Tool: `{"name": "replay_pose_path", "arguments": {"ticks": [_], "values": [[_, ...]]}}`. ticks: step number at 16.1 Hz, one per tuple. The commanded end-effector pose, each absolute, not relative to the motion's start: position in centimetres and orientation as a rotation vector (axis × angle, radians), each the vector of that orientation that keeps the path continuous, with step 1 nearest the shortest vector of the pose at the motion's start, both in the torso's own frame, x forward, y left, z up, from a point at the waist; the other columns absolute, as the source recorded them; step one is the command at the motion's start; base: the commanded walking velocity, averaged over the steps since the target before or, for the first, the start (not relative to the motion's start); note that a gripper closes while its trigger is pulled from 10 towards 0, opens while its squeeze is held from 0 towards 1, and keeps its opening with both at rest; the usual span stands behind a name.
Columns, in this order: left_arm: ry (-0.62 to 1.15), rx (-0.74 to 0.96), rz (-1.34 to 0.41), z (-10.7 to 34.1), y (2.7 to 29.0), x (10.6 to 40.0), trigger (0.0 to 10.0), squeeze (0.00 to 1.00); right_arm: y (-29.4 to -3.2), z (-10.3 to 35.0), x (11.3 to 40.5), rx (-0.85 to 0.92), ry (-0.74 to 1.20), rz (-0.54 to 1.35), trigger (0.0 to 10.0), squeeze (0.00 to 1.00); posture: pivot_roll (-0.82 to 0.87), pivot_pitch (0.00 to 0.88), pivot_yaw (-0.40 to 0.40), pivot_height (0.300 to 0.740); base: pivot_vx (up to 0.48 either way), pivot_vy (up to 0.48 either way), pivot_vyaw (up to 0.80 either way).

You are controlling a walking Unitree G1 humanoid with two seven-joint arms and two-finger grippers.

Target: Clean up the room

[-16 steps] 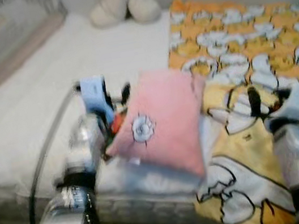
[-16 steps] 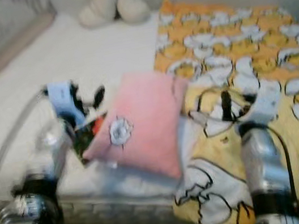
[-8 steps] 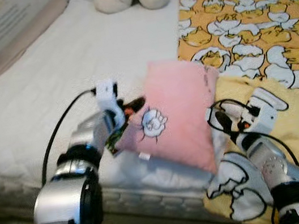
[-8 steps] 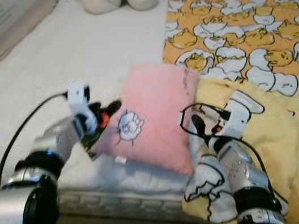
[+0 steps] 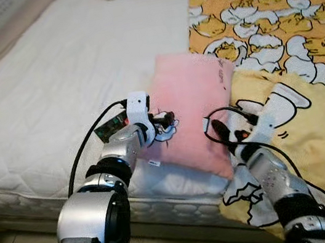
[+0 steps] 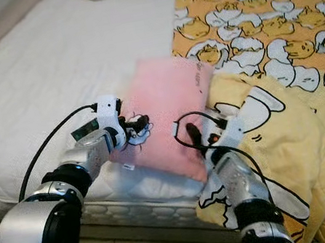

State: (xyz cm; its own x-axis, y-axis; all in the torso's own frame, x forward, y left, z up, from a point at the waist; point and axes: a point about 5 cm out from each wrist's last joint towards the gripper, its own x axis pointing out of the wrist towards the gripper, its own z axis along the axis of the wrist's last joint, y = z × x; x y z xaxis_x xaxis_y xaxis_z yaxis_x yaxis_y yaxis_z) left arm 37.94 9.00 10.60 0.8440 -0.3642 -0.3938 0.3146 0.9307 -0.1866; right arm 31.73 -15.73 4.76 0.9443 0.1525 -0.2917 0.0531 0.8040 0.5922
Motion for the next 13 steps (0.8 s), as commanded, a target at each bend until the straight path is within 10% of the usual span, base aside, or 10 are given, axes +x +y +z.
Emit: {"name": "replay_pose_path", "arguments": {"ticks": [1, 8, 13], "values": [[0.429, -0.069, -0.286, 10.4, 9.7, 38.1, 10.0, 0.00, -14.7, 4.8, 32.2, 0.621, 0.342, 0.088, 10.0, 0.00, -0.05, 0.180, -0.028, 0.740, 0.000, 0.000, 0.00], [0.232, -0.038, -0.232, 15.7, 13.4, 40.3, 10.0, 0.00, -13.0, 4.8, 32.9, 0.581, 0.339, 0.146, 10.0, 0.00, -0.02, 0.181, -0.039, 0.740, 0.000, 0.000, 0.00], [0.436, -0.219, -0.260, 11.3, 13.5, 38.6, 10.0, 0.00, -13.1, 4.8, 33.1, 0.578, 0.337, 0.153, 10.0, 0.00, -0.03, 0.180, -0.052, 0.740, 0.000, 0.000, 0.00]]}}
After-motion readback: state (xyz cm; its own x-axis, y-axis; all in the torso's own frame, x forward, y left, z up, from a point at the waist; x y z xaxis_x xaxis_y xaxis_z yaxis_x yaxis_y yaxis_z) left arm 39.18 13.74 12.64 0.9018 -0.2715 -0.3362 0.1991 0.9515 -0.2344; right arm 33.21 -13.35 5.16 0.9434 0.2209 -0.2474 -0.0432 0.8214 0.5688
